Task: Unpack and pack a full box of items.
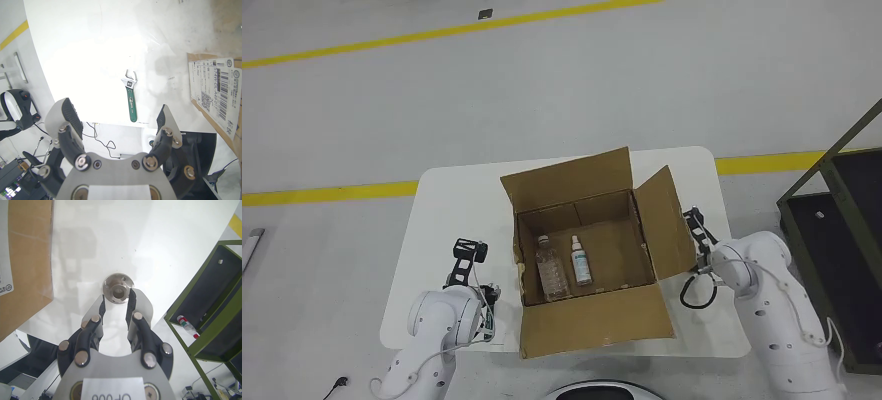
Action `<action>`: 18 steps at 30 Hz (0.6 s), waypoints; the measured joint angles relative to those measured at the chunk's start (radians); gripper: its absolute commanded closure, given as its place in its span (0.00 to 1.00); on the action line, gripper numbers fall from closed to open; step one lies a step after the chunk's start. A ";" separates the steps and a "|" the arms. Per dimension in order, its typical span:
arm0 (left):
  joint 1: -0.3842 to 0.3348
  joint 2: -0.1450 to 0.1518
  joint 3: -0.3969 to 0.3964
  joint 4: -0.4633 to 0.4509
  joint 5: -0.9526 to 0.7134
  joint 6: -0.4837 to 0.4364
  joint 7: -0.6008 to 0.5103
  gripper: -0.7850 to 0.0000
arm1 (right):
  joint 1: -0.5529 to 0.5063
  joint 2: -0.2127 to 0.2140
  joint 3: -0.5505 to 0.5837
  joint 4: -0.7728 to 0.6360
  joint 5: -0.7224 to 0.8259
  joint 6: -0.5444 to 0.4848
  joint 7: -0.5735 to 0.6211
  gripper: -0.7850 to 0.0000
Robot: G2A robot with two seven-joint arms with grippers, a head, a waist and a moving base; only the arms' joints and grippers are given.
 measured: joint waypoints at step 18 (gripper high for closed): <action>0.000 0.000 0.000 0.000 0.000 0.000 0.000 0.00 | 0.055 -0.004 -0.062 0.109 -0.013 0.004 -0.038 0.62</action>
